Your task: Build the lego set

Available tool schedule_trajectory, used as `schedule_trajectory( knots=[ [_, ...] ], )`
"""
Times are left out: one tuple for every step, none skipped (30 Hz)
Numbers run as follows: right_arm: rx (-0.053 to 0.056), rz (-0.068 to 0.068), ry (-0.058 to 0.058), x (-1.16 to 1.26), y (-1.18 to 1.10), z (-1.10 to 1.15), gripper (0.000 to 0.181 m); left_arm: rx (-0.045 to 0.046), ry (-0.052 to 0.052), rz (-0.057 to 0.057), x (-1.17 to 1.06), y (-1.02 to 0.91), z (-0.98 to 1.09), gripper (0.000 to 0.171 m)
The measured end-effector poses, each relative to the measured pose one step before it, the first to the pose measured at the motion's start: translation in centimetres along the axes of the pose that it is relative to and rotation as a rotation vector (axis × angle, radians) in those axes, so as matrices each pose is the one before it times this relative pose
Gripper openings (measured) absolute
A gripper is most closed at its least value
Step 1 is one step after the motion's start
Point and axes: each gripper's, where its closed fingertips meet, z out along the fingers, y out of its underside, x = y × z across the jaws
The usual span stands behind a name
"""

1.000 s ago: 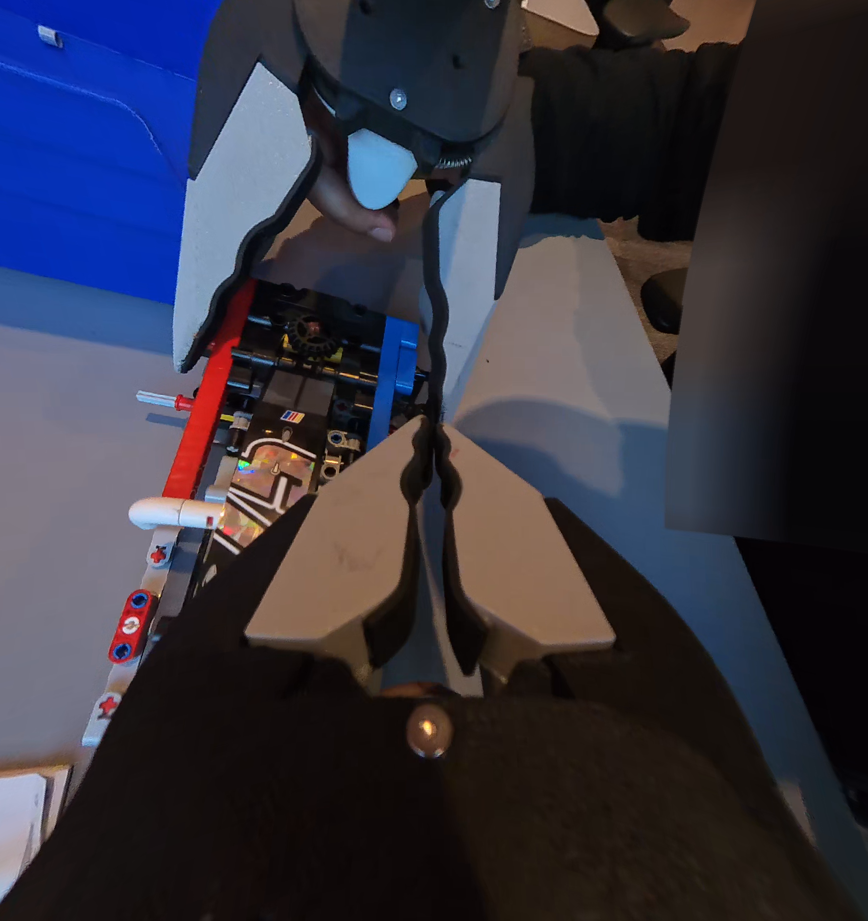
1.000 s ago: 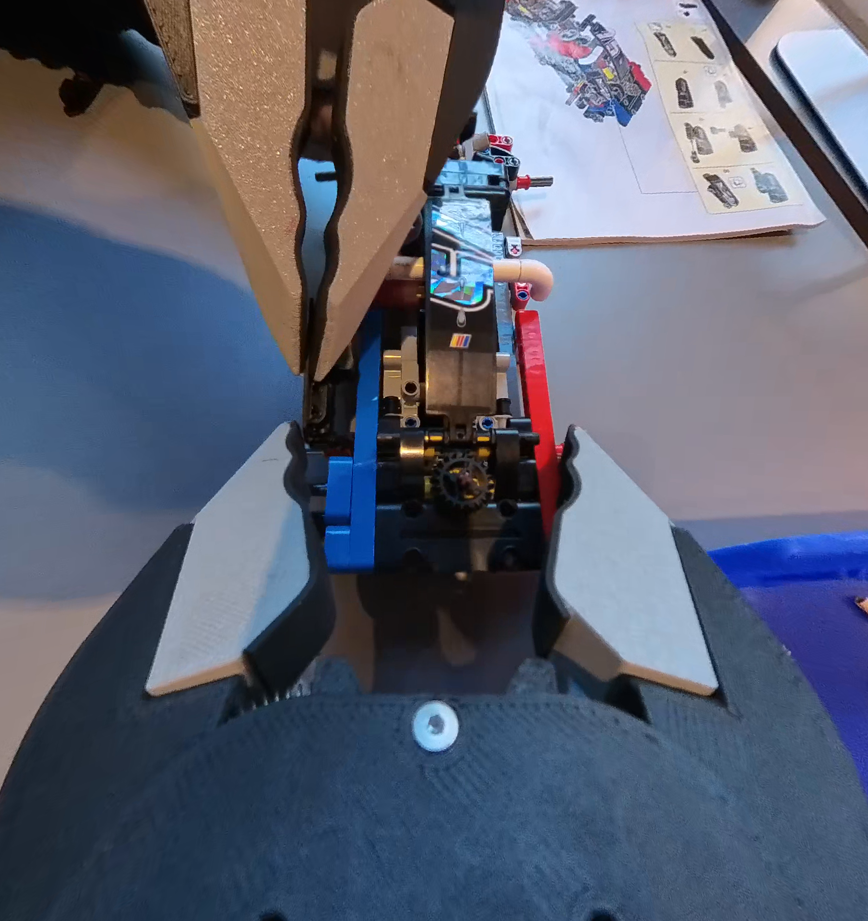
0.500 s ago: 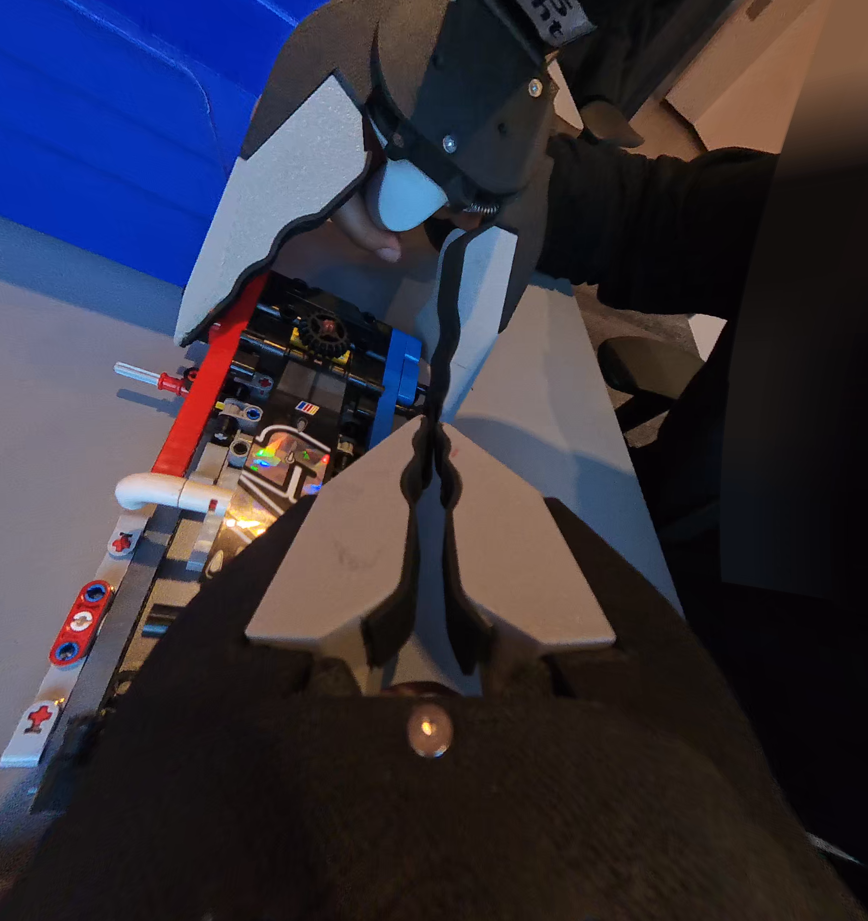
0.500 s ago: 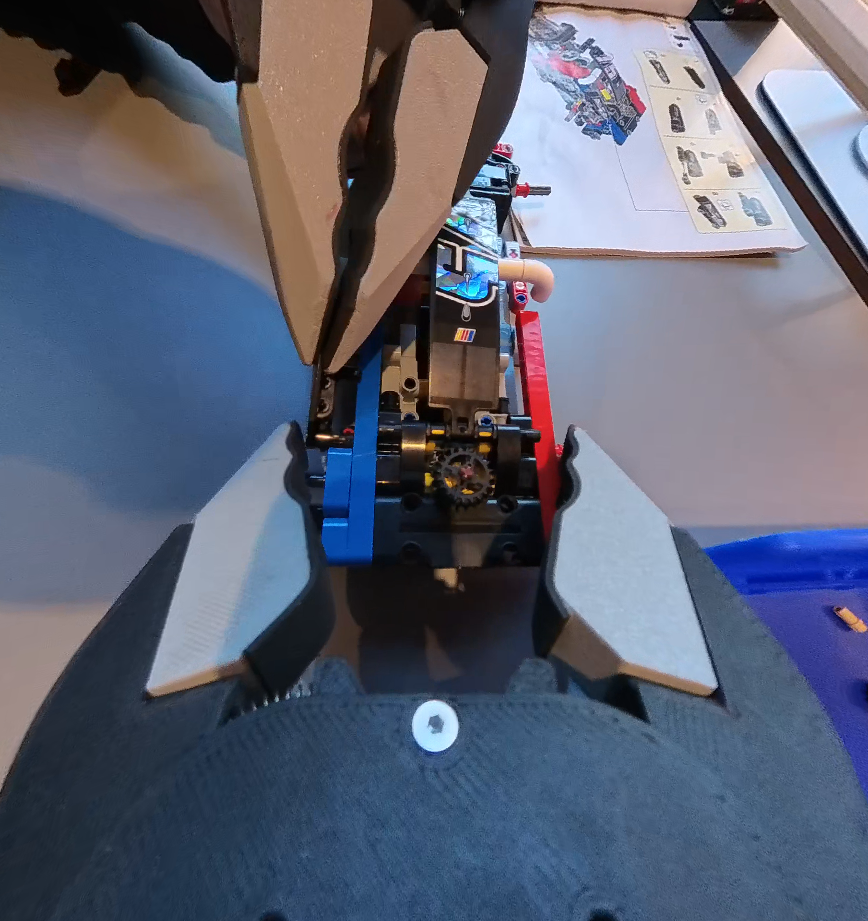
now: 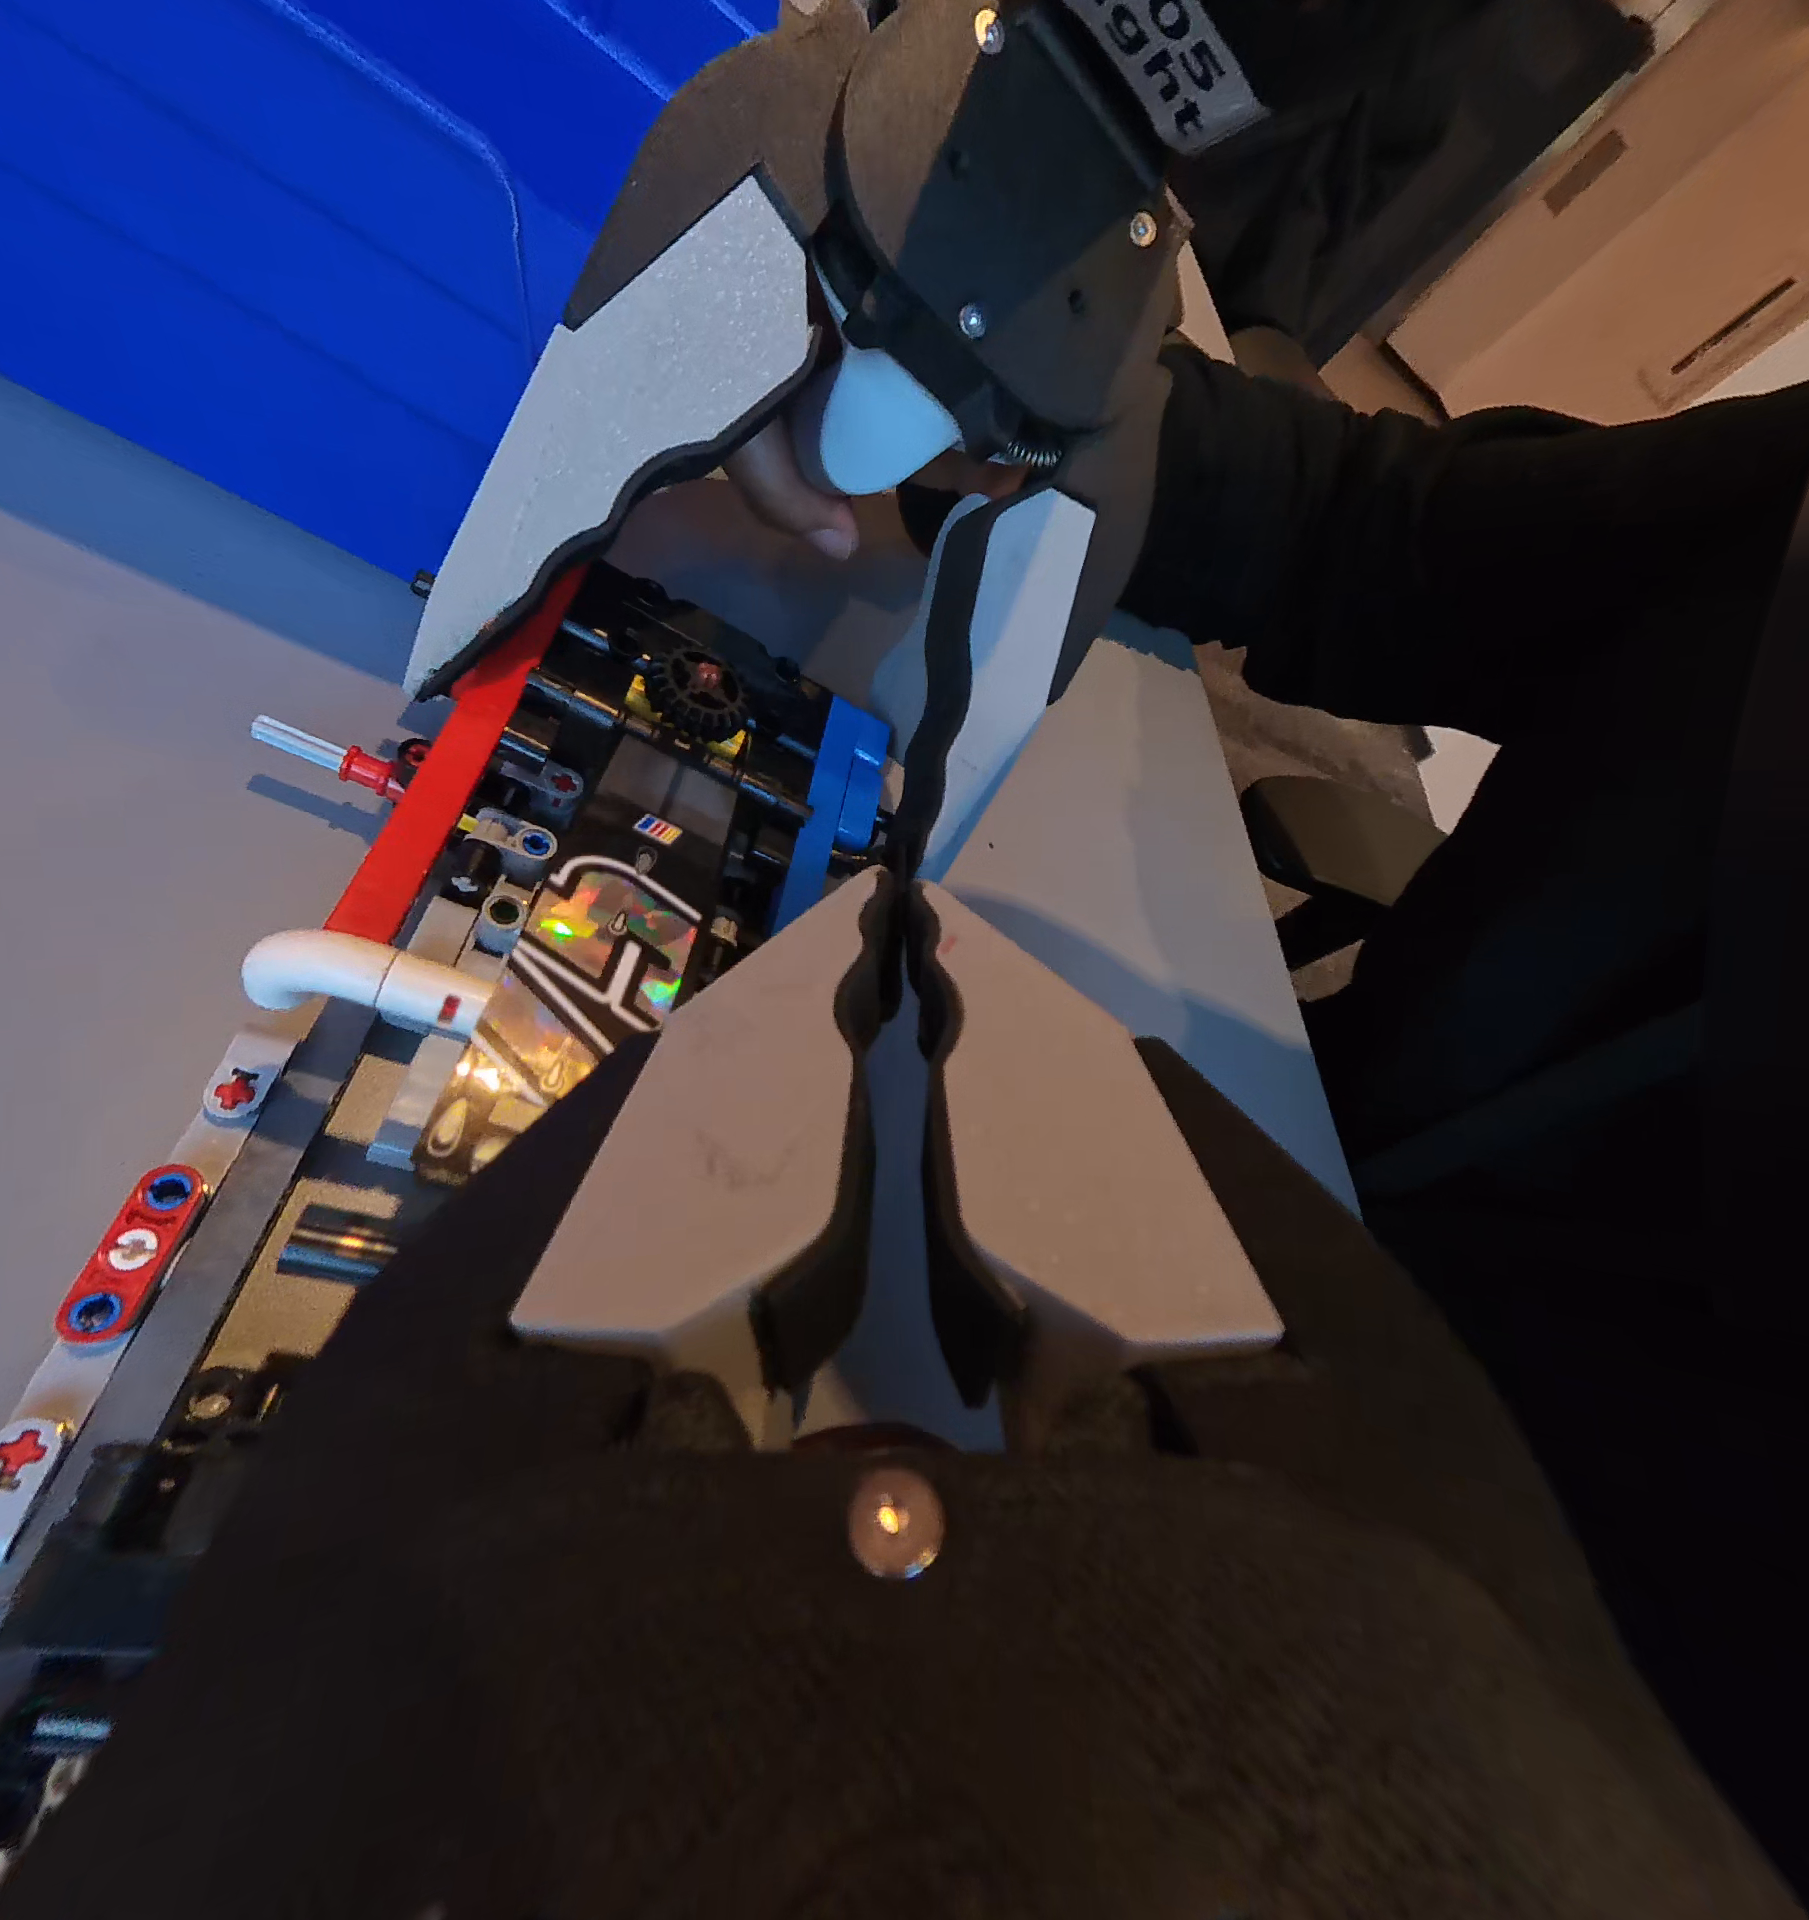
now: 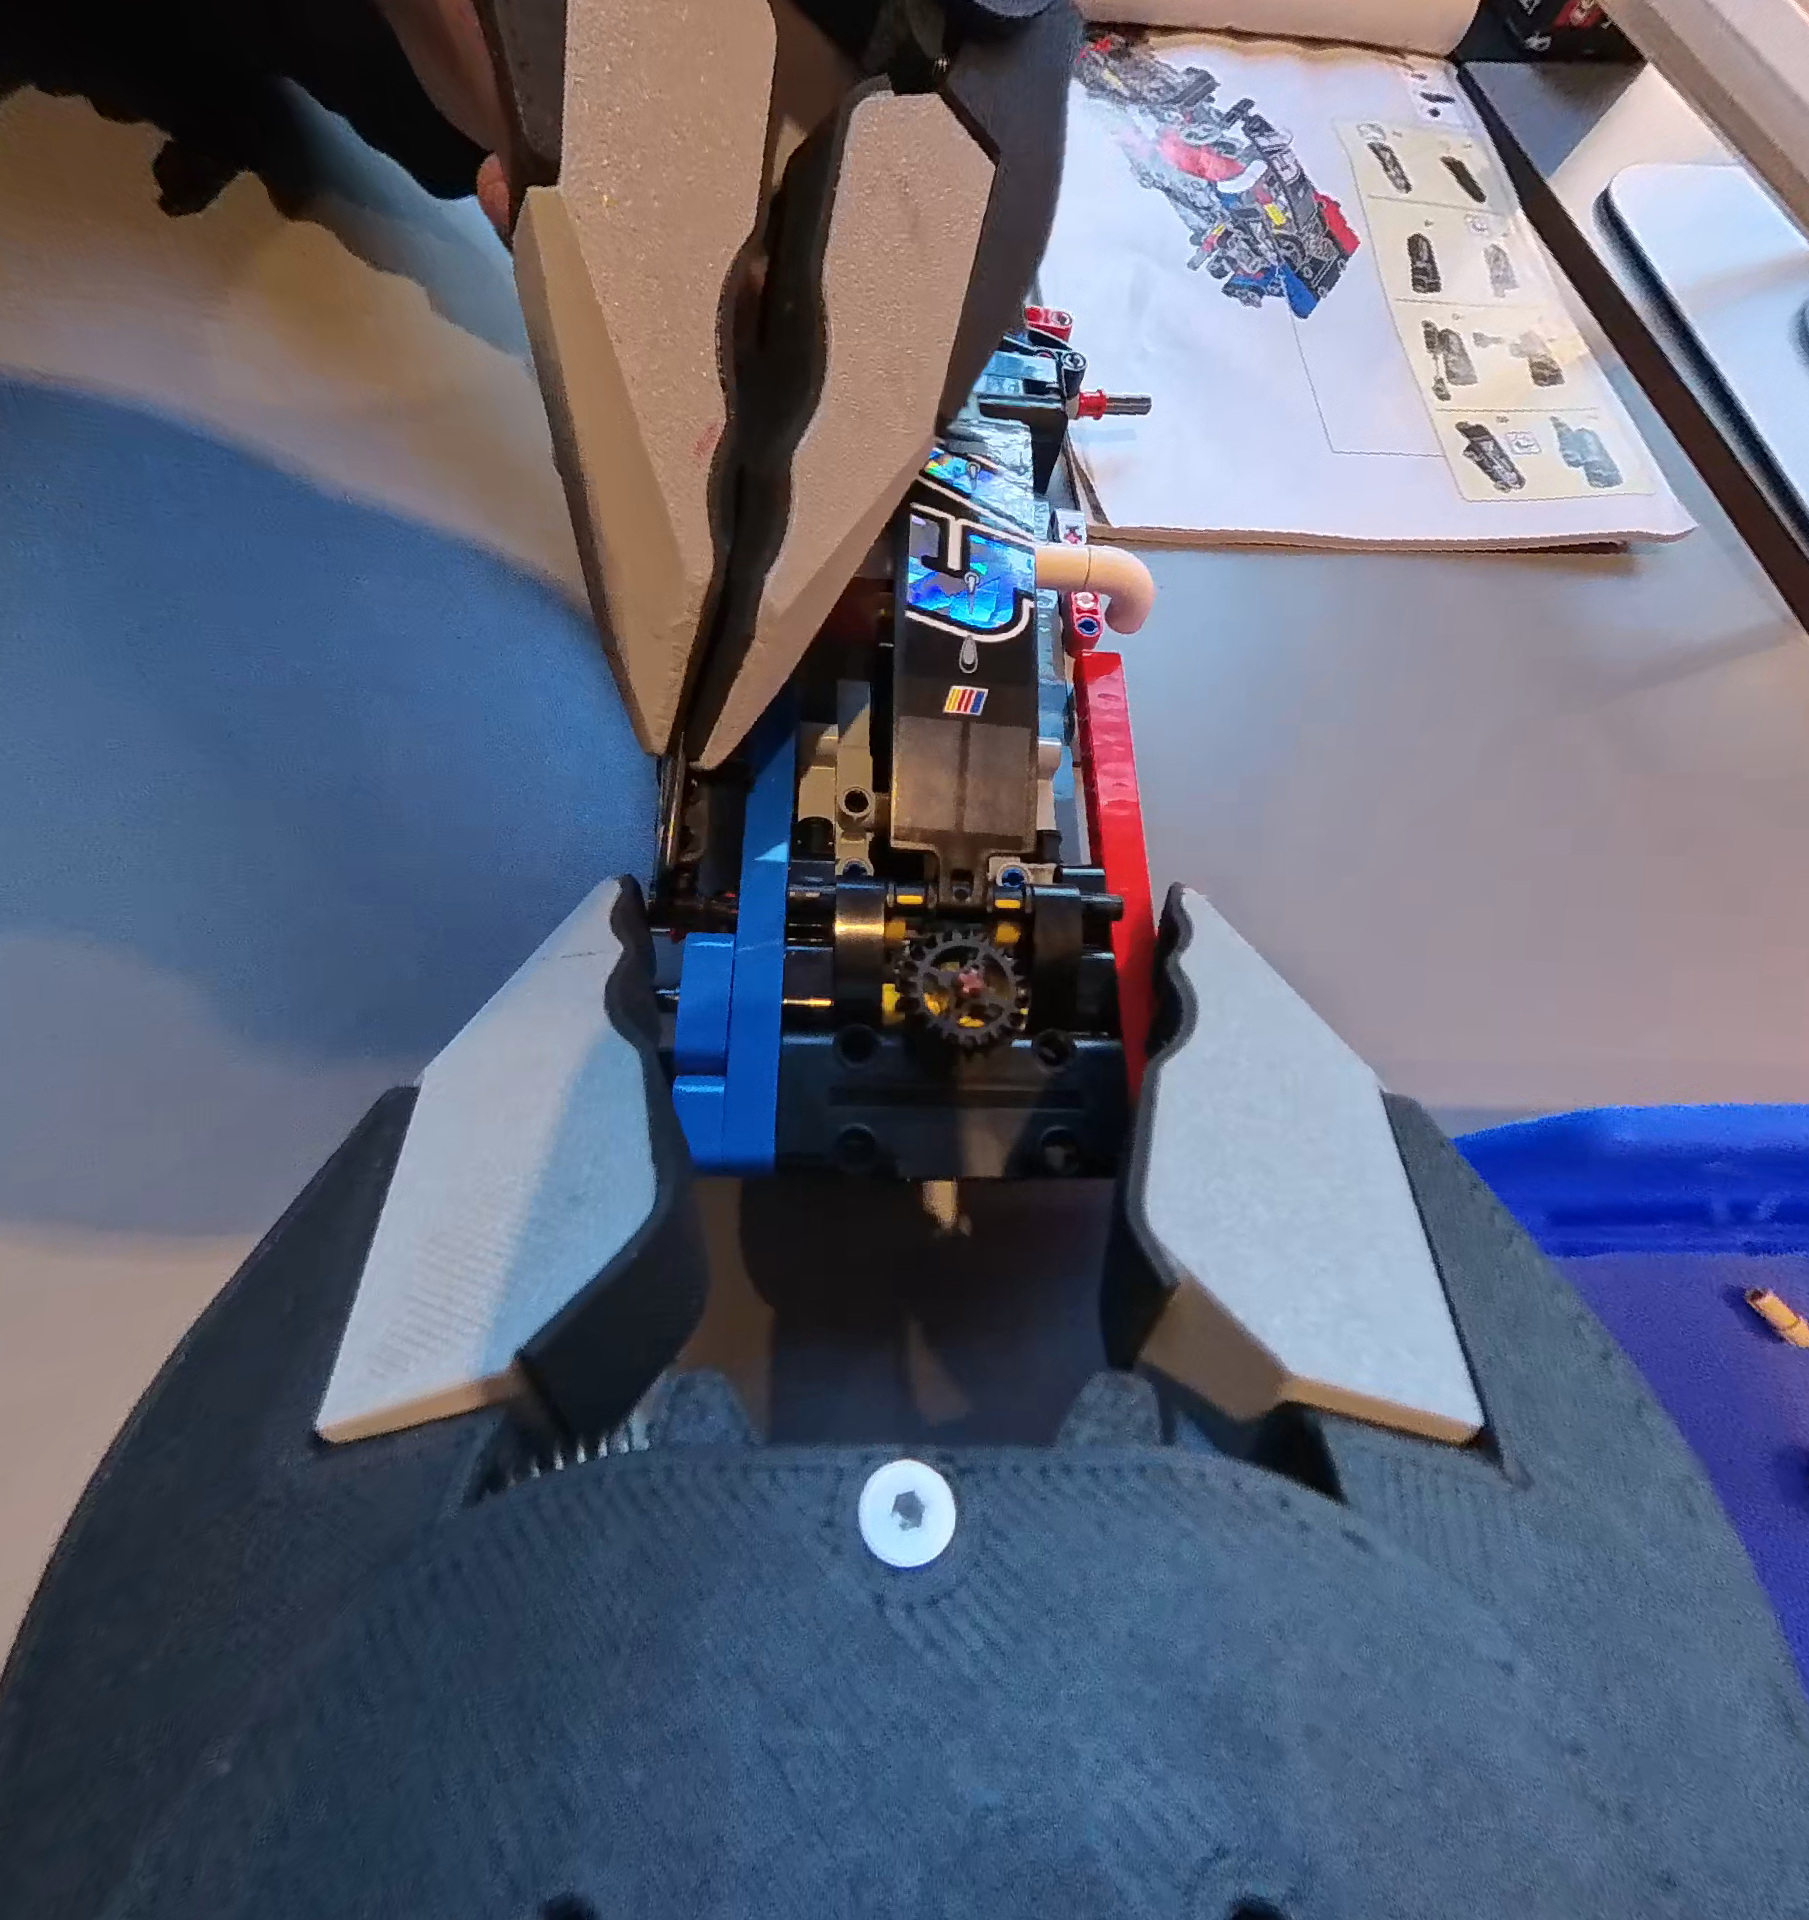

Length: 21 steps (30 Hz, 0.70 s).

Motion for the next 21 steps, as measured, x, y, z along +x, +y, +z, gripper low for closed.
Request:
schedule_trajectory(
  knots=[
    [0.0027, 0.0016, 0.0002, 0.020, -0.022, 0.003, 0.094, 0.00454, 0.0001, 0.0029, -0.029, -0.024, -0.027, 0.000],
    [0.0025, 0.0028, 0.0000, 0.028, -0.009, 0.008, 0.094, 0.00328, 0.0001, 0.0062, -0.014, -0.029, -0.020, 0.000],
    [0.0030, 0.0030, 0.0003, 0.031, -0.019, -0.002, 0.094, 0.00185, -0.0029, 0.0068, -0.032, -0.017, -0.027, 0.000],
    [0.0034, 0.0020, -0.0001, 0.022, -0.012, -0.002, 0.094, 0.00107, -0.0038, 0.0071, -0.010, -0.009, -0.008, 0.000],
    [0.0024, 0.0015, -0.0019, 0.000, -0.006, -0.015, 0.094, 0.00138, -0.0042, 0.0104, 0.014, -0.003, -0.011, 0.000],
    [0.0017, 0.0031, -0.0029, 0.017, -0.006, -0.017, 0.094, 0.00327, -0.0047, 0.0120, -0.006, -0.027, -0.008, 0.000],
    [0.0028, 0.0043, -0.0017, 0.026, -0.036, -0.008, 0.094, 0.00254, -0.0038, 0.0112, -0.007, -0.025, -0.024, 0.000],
    [0.0050, 0.0028, 0.0024, 0.070, -0.024, 0.014, 0.093, 0.00114, -0.0023, 0.0041, -0.035, 0.003, -0.044, 0.000],
    [0.0063, -0.0005, 0.0066, 0.101, -0.035, 0.056, 0.094, 0.00152, -0.0029, -0.0006, -0.094, 0.004, -0.056, 0.000],
    [0.0037, -0.0016, 0.0047, 0.083, -0.019, 0.049, 0.093, 0.00216, -0.0001, -0.0038, -0.082, 0.018, -0.054, 0.000],
    [-0.0006, 0.0023, -0.0013, 0.058, -0.022, 0.019, 0.094, 0.00397, 0.0023, -0.0047, -0.052, 0.008, -0.034, 0.000],
    [-0.0015, 0.0080, -0.0061, 0.037, -0.053, 0.016, 0.094, 0.00155, 0.0027, -0.0046, -0.038, 0.043, 0.003, 0.000],
    [-0.0024, 0.0107, -0.0084, 0.026, -0.069, -0.001, 0.094, 0.00013, 0.0034, -0.0038, -0.016, 0.049, 0.017, 0.000],
    [-0.0066, 0.0068, -0.0091, -0.006, -0.025, -0.003, 0.094, 0.00411, 0.0016, -0.0026, -0.023, -0.046, -0.020, 0.000],
    [-0.0124, 0.0007, -0.0091, -0.011, 0.023, -0.006, 0.094, 0.00075, 0.0006, -0.0003, -0.004, -0.021, -0.018, 0.000],
    [-0.0188, -0.0018, -0.0097, -0.017, 0.058, -0.018, 0.094, -0.00035, -0.0006, 0.0013, -0.005, 0.002, -0.006, 0.000],
    [-0.0244, -0.0011, -0.0086, -0.019, 0.064, -0.040, 0.093, 0.00343, -0.0023, 0.0024, -0.013, -0.048, -0.005, 0.000],
    [-0.0278, -0.0061, -0.0048, -0.025, 0.095, 0.002, 0.093, 0.00231, -0.0022, 0.0035, 0.002, -0.010, -0.008, 0.000],
    [-0.0313, -0.0209, 0.0030, -0.040, 0.185, 0.048, 0.094, 0.00441, -0.0027, 0.0015, -0.010, -0.026, -0.017, 0.000],
    [-0.0326, -0.0327, 0.0127, 0.011, 0.226, 0.071, 0.095, 0.00577, -0.0025, -0.0008, -0.015, -0.003, -0.020, 0.000],
    [-0.0253, -0.0244, 0.0134, 0.017, 0.155, 0.083, 0.094, 0.00380, -0.0004, -0.0016, 0.015, 0.047, 0.019, 0.000]
  ],
)
